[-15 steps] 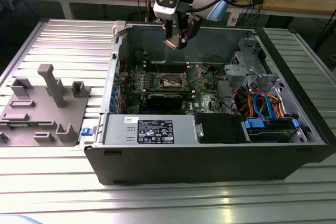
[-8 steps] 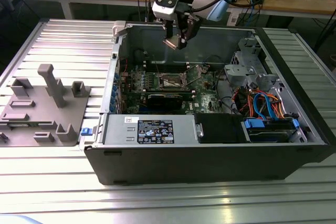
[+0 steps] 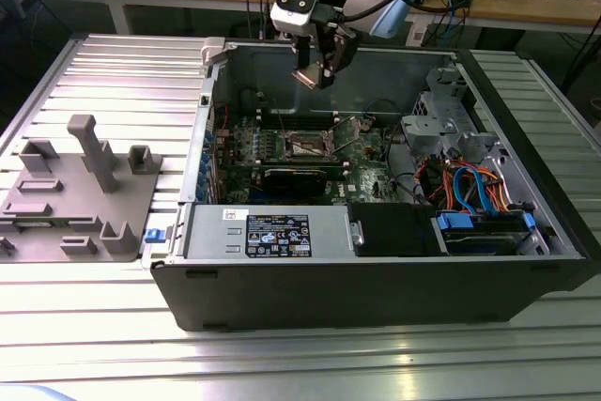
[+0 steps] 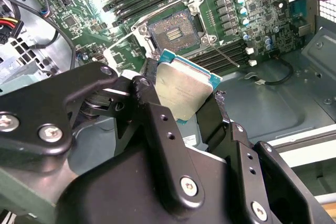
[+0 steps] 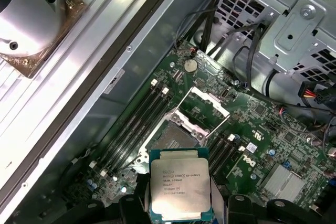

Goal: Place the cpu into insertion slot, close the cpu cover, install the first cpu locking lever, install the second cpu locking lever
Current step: 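Place the cpu into insertion slot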

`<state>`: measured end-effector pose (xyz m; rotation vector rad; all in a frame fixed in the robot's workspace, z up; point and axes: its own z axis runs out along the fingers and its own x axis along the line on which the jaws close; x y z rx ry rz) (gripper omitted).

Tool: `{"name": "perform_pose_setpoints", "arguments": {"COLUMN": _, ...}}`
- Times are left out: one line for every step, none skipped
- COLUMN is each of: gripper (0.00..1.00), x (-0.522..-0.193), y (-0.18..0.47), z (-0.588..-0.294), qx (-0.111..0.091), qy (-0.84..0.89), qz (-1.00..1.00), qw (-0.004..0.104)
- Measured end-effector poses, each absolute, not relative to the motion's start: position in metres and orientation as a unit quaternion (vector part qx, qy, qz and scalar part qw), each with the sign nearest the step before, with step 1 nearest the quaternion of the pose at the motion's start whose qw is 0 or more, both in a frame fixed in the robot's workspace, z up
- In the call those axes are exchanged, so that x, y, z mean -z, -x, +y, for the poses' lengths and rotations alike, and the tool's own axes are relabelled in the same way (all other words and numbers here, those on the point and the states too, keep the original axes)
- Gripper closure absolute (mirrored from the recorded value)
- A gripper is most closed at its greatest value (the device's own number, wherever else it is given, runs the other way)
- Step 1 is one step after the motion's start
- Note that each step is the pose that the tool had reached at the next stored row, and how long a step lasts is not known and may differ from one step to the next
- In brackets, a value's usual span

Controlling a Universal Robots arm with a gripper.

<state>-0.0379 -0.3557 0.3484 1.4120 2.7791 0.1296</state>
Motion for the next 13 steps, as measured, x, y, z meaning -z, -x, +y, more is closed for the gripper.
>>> {"name": "perform_pose_setpoints", "arguments": {"gripper": 0.45, "x": -0.3484, "y": 0.0379, "z": -0.3558, "qx": -0.042, "qy": -0.454, "qz": 0.890, "qw": 0.011}}
{"name": "perform_pose_setpoints", "arguments": {"gripper": 0.45, "x": -0.3484, "y": 0.0379, "z": -0.3557, "qx": -0.041, "qy": -0.455, "qz": 0.889, "qw": 0.011}}
{"name": "perform_pose_setpoints", "arguments": {"gripper": 0.45, "x": -0.3483, "y": 0.0379, "z": -0.3558, "qx": -0.041, "qy": -0.457, "qz": 0.889, "qw": 0.011}}
{"name": "perform_pose_setpoints", "arguments": {"gripper": 0.45, "x": -0.3483, "y": 0.0379, "z": -0.3557, "qx": -0.041, "qy": -0.458, "qz": 0.888, "qw": 0.011}}
{"name": "perform_pose_setpoints", "arguments": {"gripper": 0.45, "x": -0.3483, "y": 0.0379, "z": -0.3557, "qx": -0.041, "qy": -0.459, "qz": 0.887, "qw": 0.011}}
{"name": "perform_pose_setpoints", "arguments": {"gripper": 0.45, "x": -0.3483, "y": 0.0379, "z": -0.3557, "qx": -0.041, "qy": -0.460, "qz": 0.887, "qw": 0.011}}
{"name": "perform_pose_setpoints", "arguments": {"gripper": 0.45, "x": -0.3483, "y": 0.0379, "z": -0.3558, "qx": -0.041, "qy": -0.461, "qz": 0.886, "qw": 0.011}}
{"name": "perform_pose_setpoints", "arguments": {"gripper": 0.45, "x": -0.3483, "y": 0.0379, "z": -0.3557, "qx": -0.041, "qy": -0.462, "qz": 0.886, "qw": 0.011}}
{"name": "perform_pose_setpoints", "arguments": {"gripper": 0.45, "x": -0.3482, "y": 0.0379, "z": -0.3557, "qx": -0.041, "qy": -0.465, "qz": 0.884, "qw": 0.011}}
{"name": "perform_pose_setpoints", "arguments": {"gripper": 0.45, "x": -0.3482, "y": 0.0379, "z": -0.3558, "qx": -0.041, "qy": -0.466, "qz": 0.884, "qw": 0.011}}
{"name": "perform_pose_setpoints", "arguments": {"gripper": 0.45, "x": -0.3482, "y": 0.0379, "z": -0.3557, "qx": -0.041, "qy": -0.467, "qz": 0.883, "qw": 0.012}}
{"name": "perform_pose_setpoints", "arguments": {"gripper": 0.45, "x": -0.3482, "y": 0.0379, "z": -0.3558, "qx": -0.041, "qy": -0.469, "qz": 0.882, "qw": 0.012}}
{"name": "perform_pose_setpoints", "arguments": {"gripper": 0.45, "x": -0.3482, "y": 0.0379, "z": -0.3558, "qx": -0.041, "qy": -0.470, "qz": 0.882, "qw": 0.012}}
